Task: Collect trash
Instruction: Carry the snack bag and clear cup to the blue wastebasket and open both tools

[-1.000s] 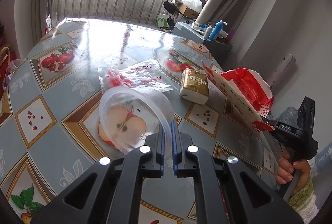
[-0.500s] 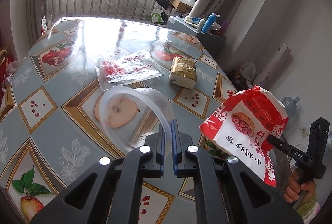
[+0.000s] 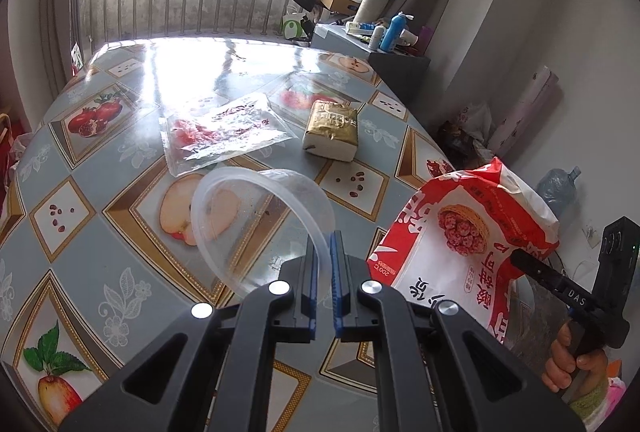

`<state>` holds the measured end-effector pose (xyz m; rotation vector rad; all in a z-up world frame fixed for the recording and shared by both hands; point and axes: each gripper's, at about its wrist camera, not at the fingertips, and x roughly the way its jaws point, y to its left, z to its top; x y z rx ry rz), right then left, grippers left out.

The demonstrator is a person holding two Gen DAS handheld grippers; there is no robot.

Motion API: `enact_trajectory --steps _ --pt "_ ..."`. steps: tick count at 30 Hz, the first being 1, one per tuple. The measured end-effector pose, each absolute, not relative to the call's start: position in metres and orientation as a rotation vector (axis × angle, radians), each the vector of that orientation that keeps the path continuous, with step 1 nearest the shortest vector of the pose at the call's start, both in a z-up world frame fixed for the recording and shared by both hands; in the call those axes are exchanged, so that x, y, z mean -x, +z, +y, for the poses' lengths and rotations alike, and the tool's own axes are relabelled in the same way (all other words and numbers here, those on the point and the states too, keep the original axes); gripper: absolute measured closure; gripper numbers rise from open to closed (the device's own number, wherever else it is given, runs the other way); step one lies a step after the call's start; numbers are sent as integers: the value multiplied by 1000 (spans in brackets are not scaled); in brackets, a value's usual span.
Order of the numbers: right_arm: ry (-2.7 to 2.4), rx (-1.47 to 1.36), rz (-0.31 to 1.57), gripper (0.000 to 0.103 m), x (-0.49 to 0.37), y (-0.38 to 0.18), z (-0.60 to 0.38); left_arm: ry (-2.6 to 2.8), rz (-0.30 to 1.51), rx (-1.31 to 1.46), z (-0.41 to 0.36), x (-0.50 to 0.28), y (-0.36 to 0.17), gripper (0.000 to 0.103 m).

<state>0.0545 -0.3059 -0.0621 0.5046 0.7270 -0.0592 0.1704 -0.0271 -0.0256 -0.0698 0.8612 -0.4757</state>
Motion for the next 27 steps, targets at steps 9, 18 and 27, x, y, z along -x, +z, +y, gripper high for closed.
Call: enact_trajectory --steps 9,18,27 --pt "-72 -509 727 99 -54 -63 -310 -457 846 47 -26 -163 -18 98" --pt "-54 -565 665 102 -43 -51 -320 -449 808 38 -24 -157 -1 98" --pt "-74 -583 620 102 -33 -42 -328 -469 777 34 -28 -150 14 98"
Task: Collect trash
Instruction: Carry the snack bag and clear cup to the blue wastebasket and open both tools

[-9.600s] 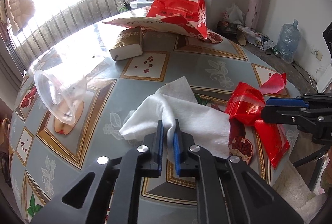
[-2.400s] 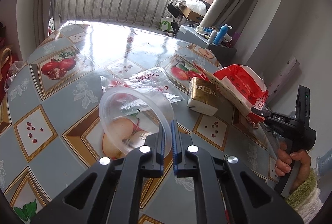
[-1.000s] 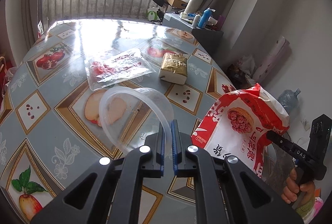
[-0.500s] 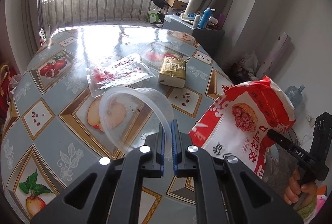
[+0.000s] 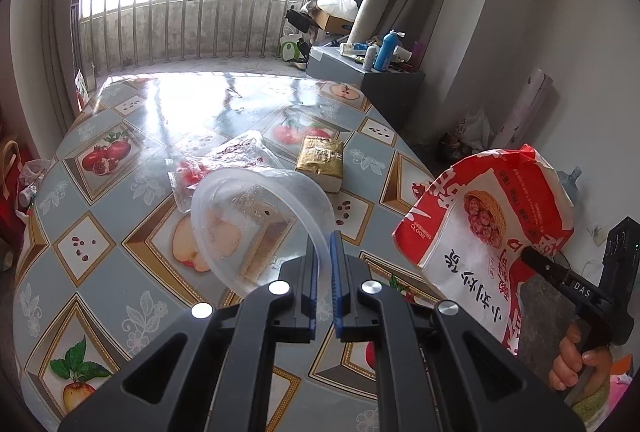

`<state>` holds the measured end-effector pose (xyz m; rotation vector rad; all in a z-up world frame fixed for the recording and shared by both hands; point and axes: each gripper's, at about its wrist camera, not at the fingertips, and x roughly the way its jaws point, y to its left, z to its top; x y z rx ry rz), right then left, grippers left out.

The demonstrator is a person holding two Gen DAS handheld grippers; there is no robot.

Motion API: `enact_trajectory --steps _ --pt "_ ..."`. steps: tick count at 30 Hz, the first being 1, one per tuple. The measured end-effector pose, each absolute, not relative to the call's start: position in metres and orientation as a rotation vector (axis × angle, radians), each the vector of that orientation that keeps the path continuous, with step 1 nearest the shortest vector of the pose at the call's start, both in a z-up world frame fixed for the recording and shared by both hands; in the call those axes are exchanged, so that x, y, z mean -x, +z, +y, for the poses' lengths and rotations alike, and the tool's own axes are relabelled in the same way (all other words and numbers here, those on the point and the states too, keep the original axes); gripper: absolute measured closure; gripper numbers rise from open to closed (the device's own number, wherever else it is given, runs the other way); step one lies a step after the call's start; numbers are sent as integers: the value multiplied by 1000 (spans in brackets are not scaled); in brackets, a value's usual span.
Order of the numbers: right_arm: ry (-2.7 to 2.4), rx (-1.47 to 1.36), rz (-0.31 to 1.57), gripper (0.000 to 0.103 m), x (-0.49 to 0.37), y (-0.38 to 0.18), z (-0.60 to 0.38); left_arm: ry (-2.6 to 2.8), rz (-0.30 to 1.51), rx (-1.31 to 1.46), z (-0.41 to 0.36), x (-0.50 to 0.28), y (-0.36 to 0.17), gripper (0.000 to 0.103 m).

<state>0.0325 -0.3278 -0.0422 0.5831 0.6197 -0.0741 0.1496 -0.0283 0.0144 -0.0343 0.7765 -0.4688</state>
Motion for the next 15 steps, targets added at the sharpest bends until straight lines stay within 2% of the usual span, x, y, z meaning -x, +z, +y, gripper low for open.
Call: enact_trajectory --steps 15 --pt "-106 -648 540 102 -11 -32 -351 -537 716 -1 -57 -141 40 98"
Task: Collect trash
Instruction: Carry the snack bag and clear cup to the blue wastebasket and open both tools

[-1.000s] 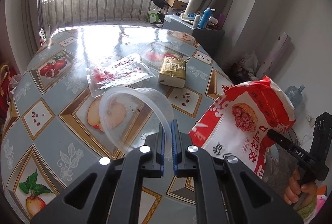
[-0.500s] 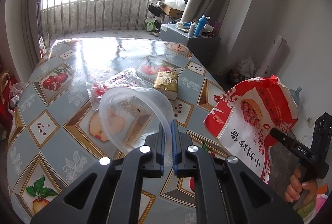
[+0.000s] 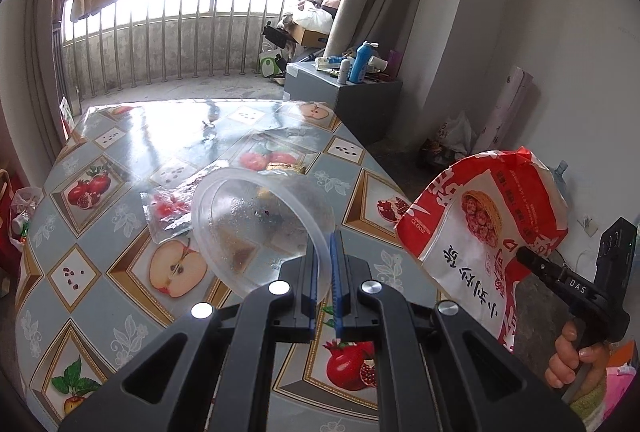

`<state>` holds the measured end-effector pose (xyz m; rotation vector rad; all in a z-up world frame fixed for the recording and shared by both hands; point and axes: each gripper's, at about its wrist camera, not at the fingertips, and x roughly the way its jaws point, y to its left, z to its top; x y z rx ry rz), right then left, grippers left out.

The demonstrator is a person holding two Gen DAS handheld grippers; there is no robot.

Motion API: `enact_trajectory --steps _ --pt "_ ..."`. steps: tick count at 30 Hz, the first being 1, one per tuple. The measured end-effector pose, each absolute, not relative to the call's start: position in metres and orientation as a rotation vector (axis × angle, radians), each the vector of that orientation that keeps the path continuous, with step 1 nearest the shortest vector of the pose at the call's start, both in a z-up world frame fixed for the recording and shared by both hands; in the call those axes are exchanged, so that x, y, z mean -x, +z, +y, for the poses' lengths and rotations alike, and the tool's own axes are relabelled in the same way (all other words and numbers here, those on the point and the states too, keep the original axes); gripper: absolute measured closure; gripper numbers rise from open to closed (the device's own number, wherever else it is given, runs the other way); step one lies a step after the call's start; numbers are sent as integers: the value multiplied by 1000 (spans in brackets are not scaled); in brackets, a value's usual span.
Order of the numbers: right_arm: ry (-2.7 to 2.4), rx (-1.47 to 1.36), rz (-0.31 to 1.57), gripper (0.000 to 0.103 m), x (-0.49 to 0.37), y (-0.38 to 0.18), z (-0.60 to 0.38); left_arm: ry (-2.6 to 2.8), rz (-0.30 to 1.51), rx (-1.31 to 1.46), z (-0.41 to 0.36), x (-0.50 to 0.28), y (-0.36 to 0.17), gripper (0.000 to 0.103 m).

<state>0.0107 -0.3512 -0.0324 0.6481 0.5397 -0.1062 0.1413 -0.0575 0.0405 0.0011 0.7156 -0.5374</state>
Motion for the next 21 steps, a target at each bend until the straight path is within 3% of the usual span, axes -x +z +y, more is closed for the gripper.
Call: enact_trajectory --steps 21 --pt "-522 -649 424 102 86 -19 -467 -834 661 -115 -220 -139 63 98"
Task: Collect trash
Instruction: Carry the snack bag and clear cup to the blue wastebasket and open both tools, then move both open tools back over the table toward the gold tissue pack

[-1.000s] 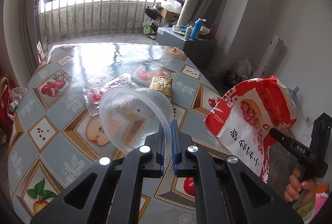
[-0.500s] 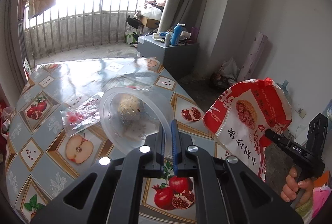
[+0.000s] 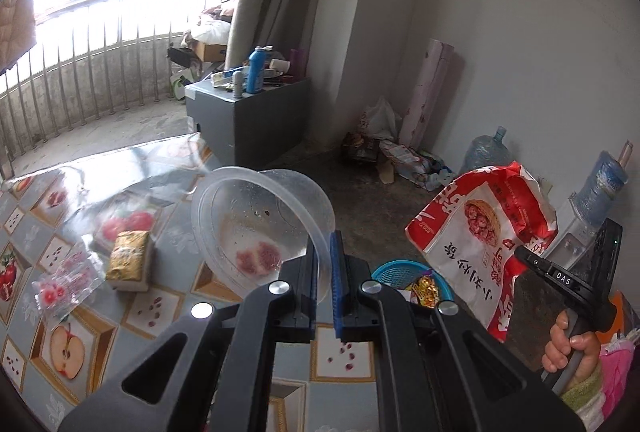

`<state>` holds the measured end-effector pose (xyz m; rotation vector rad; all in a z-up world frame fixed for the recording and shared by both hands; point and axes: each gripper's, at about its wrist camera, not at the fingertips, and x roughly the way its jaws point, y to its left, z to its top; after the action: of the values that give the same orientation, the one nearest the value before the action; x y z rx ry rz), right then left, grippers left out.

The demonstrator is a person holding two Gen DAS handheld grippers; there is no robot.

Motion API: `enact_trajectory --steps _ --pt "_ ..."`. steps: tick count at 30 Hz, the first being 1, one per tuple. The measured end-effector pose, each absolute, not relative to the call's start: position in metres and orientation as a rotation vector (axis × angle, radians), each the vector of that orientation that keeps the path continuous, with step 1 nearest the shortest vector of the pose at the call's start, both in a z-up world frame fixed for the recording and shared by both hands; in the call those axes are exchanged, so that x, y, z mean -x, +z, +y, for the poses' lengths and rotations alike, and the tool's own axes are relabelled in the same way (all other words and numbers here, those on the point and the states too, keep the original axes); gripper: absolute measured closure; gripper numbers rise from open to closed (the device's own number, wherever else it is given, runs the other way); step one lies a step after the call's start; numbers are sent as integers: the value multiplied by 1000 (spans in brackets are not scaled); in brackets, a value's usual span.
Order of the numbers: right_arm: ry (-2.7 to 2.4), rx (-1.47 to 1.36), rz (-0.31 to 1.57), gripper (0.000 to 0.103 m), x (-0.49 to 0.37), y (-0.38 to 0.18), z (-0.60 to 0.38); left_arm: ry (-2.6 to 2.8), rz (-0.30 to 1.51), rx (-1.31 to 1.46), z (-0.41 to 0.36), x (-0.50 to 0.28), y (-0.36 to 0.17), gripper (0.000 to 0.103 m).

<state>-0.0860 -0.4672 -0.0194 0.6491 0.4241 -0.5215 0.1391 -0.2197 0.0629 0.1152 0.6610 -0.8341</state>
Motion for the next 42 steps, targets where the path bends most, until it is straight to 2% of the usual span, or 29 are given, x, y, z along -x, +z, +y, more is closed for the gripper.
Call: enact_trajectory --steps 9,17,23,26,27,28,29,32,35,42 --pt "-883 -494 513 102 133 -33 -511 -1059 682 -214 -336 -123 53 98" --pt "-900 -509 701 101 105 -114 -513 -1206 920 -407 -464 -115 -26 97" --pt "-846 -571 752 99 70 -148 -532 -1182 1057 -523 -532 -126 -91 97" --pt "-806 -693 743 91 59 -165 -555 -1181 1121 -570 -559 -130 -124 96" --pt "-785 -747 745 80 57 -172 -561 -1178 1162 -572 -567 -132 -138 88" --pt "-748 -827 745 63 55 -184 -570 -1167 1198 -577 -570 -133 -150 80" --pt "-734 -903 753 56 55 -195 -577 -1136 1228 -591 -574 -136 -161 71" --pt "-746 -1027 712 55 70 -205 -584 -1090 1266 -579 -577 -140 -169 71" --pt "-765 -1069 635 52 94 -196 -579 -1112 1290 -515 -568 -142 -157 66" --pt "-812 -1082 548 52 130 -164 -559 -1118 1172 -533 -545 -129 -116 57"
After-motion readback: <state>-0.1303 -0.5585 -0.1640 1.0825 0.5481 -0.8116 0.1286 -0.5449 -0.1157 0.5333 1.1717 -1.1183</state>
